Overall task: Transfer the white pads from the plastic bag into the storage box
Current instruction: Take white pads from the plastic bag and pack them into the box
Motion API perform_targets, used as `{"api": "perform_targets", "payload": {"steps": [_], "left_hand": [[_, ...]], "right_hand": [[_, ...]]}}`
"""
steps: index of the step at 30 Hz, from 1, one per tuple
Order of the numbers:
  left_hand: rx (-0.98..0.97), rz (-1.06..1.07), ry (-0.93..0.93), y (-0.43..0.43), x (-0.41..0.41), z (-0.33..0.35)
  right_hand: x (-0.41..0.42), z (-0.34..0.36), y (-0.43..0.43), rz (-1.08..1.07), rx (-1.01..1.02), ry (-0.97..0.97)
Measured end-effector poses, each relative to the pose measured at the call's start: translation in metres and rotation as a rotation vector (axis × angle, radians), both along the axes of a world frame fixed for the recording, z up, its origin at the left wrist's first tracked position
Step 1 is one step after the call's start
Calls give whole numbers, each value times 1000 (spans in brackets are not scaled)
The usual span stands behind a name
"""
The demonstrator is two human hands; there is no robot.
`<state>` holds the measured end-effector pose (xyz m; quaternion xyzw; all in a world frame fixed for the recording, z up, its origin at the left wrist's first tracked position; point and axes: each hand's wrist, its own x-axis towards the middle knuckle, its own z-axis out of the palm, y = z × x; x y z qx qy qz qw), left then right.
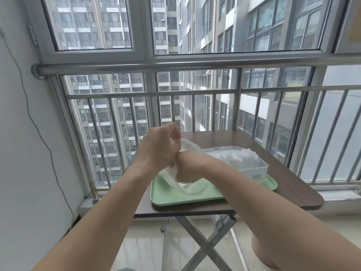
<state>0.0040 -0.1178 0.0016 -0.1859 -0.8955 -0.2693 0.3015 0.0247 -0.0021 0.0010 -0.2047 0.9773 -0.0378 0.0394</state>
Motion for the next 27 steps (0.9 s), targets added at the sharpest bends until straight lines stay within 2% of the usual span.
{"api": "perform_targets", "payload": {"steps": [5, 11, 14, 17, 19, 21, 23, 27], "left_hand": [[45, -36, -25, -2, 4, 3], [0, -159, -197, -1, 14, 7], [-98, -196, -368, 2, 19, 11], [-311, -244, -605, 8, 24, 20], [-390, -229, -621, 21, 25, 23], [-298, -207, -500, 38, 25, 23], [-94, -235, -427, 61, 24, 21], [248, -426, -529, 105, 21, 18]], "right_hand": [[37, 26, 40, -17, -392, -107], [35, 31, 106, -85, -895, -252], [23, 27, 137, -100, -1164, -383], [16, 24, 161, -104, -1274, -408], [11, 20, 175, -105, -1321, -394], [6, 15, 182, -103, -1352, -356], [2, 12, 186, -87, -1376, -302], [-3, 9, 191, -84, -1409, -222]]}}
